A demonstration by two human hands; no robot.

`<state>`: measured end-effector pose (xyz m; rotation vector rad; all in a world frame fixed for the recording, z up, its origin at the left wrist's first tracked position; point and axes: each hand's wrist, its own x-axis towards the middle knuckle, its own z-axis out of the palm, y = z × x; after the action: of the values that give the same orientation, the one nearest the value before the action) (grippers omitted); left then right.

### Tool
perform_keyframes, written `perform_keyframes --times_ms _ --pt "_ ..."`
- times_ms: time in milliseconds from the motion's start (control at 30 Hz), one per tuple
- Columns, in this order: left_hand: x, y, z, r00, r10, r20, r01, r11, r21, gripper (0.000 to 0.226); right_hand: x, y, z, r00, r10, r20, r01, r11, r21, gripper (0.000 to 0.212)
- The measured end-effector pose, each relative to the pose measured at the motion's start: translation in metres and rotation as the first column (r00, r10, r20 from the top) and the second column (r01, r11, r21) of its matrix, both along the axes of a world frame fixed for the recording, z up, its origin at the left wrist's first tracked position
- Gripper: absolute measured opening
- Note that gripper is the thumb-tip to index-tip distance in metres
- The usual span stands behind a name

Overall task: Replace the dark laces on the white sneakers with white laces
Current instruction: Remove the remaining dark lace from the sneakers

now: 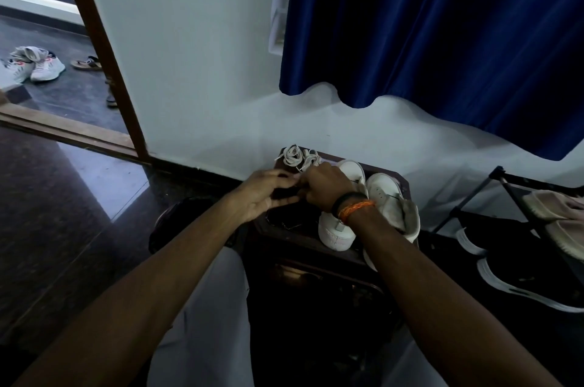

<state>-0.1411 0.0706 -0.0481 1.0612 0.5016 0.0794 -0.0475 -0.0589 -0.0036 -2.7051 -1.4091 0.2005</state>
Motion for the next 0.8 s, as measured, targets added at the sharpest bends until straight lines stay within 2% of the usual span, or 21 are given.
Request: perform_keyframes --times_ms 33,133,233,300,400,500,567,600,633,667,700,733,800 --pt "0.000 -0.001 -0.004 1.000 0.027 0.004 -0.027 1.000 -0.005 0.002 -0.002 0.001 -0.003 1.000 -0.004 -0.015 0.004 1.000 0.005 0.027" --pt "-0.001 0.000 -0.018 0.985 0.172 -0.033 -0.173 0.985 -0.022 0.011 -0.005 0.004 -0.011 0.996 -0.007 -0.085 0.009 1.000 0.019 0.021" --pt "-0.003 -0.001 -0.028 0.967 0.250 -0.039 -0.253 0.956 -0.148 0.014 -0.009 0.008 -0.020 0.988 -0.055 -0.147 0.053 0.998 -0.012 0.037" --pt "-0.004 -0.003 -0.031 0.961 0.273 -0.039 -0.275 0.932 -0.234 0.016 -0.015 0.011 -0.027 0.988 -0.085 -0.127 0.087 0.996 0.007 0.044" --pt "-0.004 -0.007 -0.034 0.952 0.303 -0.043 -0.302 0.906 -0.297 0.018 -0.023 0.013 -0.033 0.989 -0.127 -0.074 0.134 0.987 0.088 0.028" --pt "-0.010 -0.006 -0.033 0.958 0.288 -0.017 -0.281 0.917 -0.282 0.015 -0.026 0.012 -0.030 0.989 -0.139 -0.055 0.143 0.986 0.082 0.024" --pt "-0.011 -0.002 -0.032 0.964 0.263 -0.030 -0.265 0.951 -0.162 0.013 -0.023 0.010 -0.023 0.991 -0.137 -0.004 0.137 0.990 0.043 0.027" --pt "-0.010 0.001 -0.033 0.960 0.271 -0.062 -0.274 0.961 -0.045 0.021 -0.022 0.008 -0.019 0.990 -0.134 0.038 0.134 0.991 0.023 0.029" --pt "-0.008 0.004 -0.034 0.949 0.301 -0.091 -0.290 0.950 0.118 0.033 -0.020 0.006 -0.015 0.989 -0.123 0.078 0.123 0.992 0.005 0.029" --pt "-0.006 0.007 -0.036 0.933 0.344 -0.103 -0.297 0.900 0.318 0.040 -0.018 0.005 -0.012 0.989 -0.102 0.105 0.104 0.994 -0.014 0.029" --pt "-0.005 0.011 -0.037 0.924 0.370 -0.093 -0.269 0.804 0.531 0.041 -0.017 0.004 -0.010 0.990 -0.073 0.121 0.079 0.996 -0.044 0.028" --pt "-0.003 0.014 -0.039 0.934 0.348 -0.078 -0.190 0.670 0.718 0.037 -0.018 0.003 -0.010 0.991 -0.039 0.131 0.050 0.995 -0.082 0.028" --pt "-0.003 0.017 -0.037 0.975 0.162 -0.150 0.072 0.409 0.910 0.033 -0.022 0.002 -0.013 0.989 0.025 0.143 -0.003 0.989 -0.151 0.030"
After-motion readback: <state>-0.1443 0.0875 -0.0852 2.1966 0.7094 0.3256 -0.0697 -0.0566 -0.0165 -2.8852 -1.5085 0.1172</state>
